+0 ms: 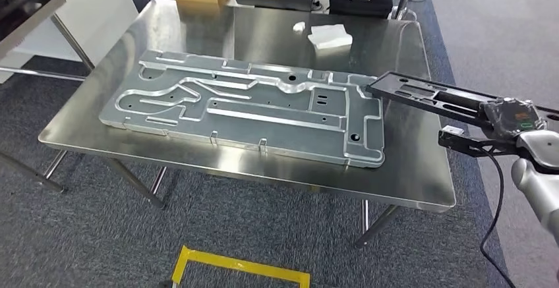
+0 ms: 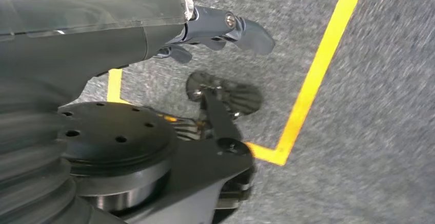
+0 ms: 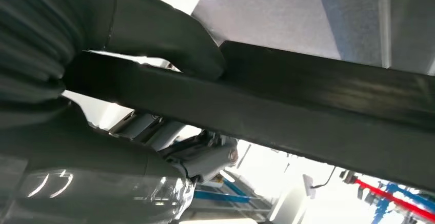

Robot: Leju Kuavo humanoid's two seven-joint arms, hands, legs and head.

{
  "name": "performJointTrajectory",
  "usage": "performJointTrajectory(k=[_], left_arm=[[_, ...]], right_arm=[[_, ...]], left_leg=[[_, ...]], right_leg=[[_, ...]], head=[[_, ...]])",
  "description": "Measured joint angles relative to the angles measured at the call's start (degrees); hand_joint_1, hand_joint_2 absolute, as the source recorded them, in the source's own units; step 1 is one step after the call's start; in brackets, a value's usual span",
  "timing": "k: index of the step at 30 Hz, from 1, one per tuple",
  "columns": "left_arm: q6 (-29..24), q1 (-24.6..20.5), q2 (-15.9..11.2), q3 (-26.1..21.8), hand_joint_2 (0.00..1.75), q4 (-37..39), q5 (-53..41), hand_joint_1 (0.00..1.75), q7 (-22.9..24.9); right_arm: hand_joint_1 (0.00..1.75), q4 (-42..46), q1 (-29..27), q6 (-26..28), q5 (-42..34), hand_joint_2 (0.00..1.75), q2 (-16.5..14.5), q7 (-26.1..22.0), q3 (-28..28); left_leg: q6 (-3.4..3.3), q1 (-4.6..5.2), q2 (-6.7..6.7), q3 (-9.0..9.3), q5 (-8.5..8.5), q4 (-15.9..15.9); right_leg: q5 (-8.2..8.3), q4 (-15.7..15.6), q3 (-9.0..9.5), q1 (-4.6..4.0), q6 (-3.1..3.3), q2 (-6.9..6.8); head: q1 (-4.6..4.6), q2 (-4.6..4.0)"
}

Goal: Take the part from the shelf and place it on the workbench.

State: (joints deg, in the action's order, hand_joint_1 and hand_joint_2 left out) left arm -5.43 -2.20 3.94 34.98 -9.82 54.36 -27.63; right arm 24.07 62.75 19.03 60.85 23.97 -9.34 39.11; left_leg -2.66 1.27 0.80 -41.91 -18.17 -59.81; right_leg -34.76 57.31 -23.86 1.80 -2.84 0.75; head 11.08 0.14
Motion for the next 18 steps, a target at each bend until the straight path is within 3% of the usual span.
performJointTrajectory(k=[2,3,5,6,7,8,10,11,12,15,18], left_arm=[[0.0,-0.7,0.0,0.0,1.75,0.0,0.2,0.00,-0.2],[0.1,-1.1,0.0,0.0,1.75,0.0,0.3,0.00,-0.3],[0.1,-1.4,0.0,0.0,1.75,0.0,0.2,0.00,-0.4],[0.1,-1.5,0.0,0.0,1.75,0.0,0.2,0.00,-0.4],[0.2,-1.4,0.1,0.0,1.75,0.0,0.1,0.00,-0.4],[0.2,-1.4,0.1,0.0,1.75,0.0,0.1,0.00,-0.3],[0.2,-1.5,0.1,0.1,1.75,0.0,-0.1,0.00,-0.1],[0.2,-1.7,0.1,0.3,1.75,0.0,-0.3,0.00,0.0],[0.2,-1.9,0.1,0.4,1.75,0.0,-0.5,0.00,0.0],[0.1,-2.6,0.2,0.9,1.75,0.0,-0.9,0.00,0.2],[-0.2,-3.3,0.3,1.0,1.75,0.0,-0.9,0.00,0.2]], right_arm=[[1.75,0.4,1.3,-2.2,-1.8,1.75,0.0,-1.1,-0.4],[1.75,0.5,2.1,-3.6,-2.7,1.75,0.1,-1.6,-0.7],[1.75,0.4,3.5,-6.7,-4.5,1.75,0.0,-2.1,-1.0],[1.75,0.3,3.9,-8.1,-5.0,1.75,-0.1,-2.2,-1.1],[1.75,0.1,4.3,-9.6,-5.4,1.75,-0.3,-2.1,-1.1],[1.75,-0.2,5.0,-11.0,-5.5,1.75,-0.8,-1.8,-1.1],[1.75,-1.1,7.9,-13.8,-5.4,1.75,-2.4,-0.8,-1.1],[1.75,-1.6,9.9,-15.1,-5.2,1.75,-3.6,-0.1,-1.1],[1.75,-2.0,11.8,-16.3,-5.0,1.75,-4.9,0.7,-1.0],[1.75,-2.8,15.8,-19.2,-4.0,1.75,-9.3,3.0,-0.3],[1.75,-3.5,17.7,-20.4,-3.7,1.75,-13.4,4.5,0.3]], left_leg=[[-0.71,-0.01,0.06,0.93,-0.78,0.7],[-1.04,-0.07,0.14,1.48,-1.12,1.1],[-1.49,0.00,0.46,2.36,-1.96,1.3],[-1.54,0.02,0.69,2.86,-2.44,1.3],[-1.53,0.03,0.96,3.41,-2.92,1.3],[-1.43,0.05,1.23,3.94,-3.39,1.3],[-1.09,0.14,1.58,4.58,-4.16,1.1],[-0.85,0.29,1.63,4.60,-4.46,1.0],[-0.63,0.34,1.61,4.51,-4.66,0.8],[-0.22,0.24,1.56,4.45,-4.98,0.7],[-0.19,0.17,1.44,4.70,-5.02,1.0]], right_leg=[[-1.21,1.9,-0.65,0.26,-0.33,-0.28],[-2.24,4.7,-2.33,0.21,-0.34,-0.46],[-4.31,12.9,-8.18,-0.03,-0.43,-0.57],[-4.39,16.0,-11.03,-0.09,-0.53,-0.56],[-3.36,17.3,-13.14,-0.10,-0.59,-0.57],[-0.77,16.3,-14.28,-0.10,-0.53,-0.57],[6.24,9.7,-14.66,-0.19,-0.01,-0.51],[8.92,6.4,-14.39,-0.36,0.38,-0.46],[10.16,4.0,-13.99,-0.56,0.83,-0.41],[9.90,2.1,-13.13,-0.95,1.60,-0.28],[9.86,1.9,-12.98,-0.97,1.72,-0.17]], head=[[0.04,0.01],[0.03,0.01],[0.04,0.00],[0.04,0.00],[0.04,-0.01],[0.03,0.00],[0.02,-0.01],[0.03,-0.01],[0.03,-0.01],[0.04,0.00],[0.04,0.00]])
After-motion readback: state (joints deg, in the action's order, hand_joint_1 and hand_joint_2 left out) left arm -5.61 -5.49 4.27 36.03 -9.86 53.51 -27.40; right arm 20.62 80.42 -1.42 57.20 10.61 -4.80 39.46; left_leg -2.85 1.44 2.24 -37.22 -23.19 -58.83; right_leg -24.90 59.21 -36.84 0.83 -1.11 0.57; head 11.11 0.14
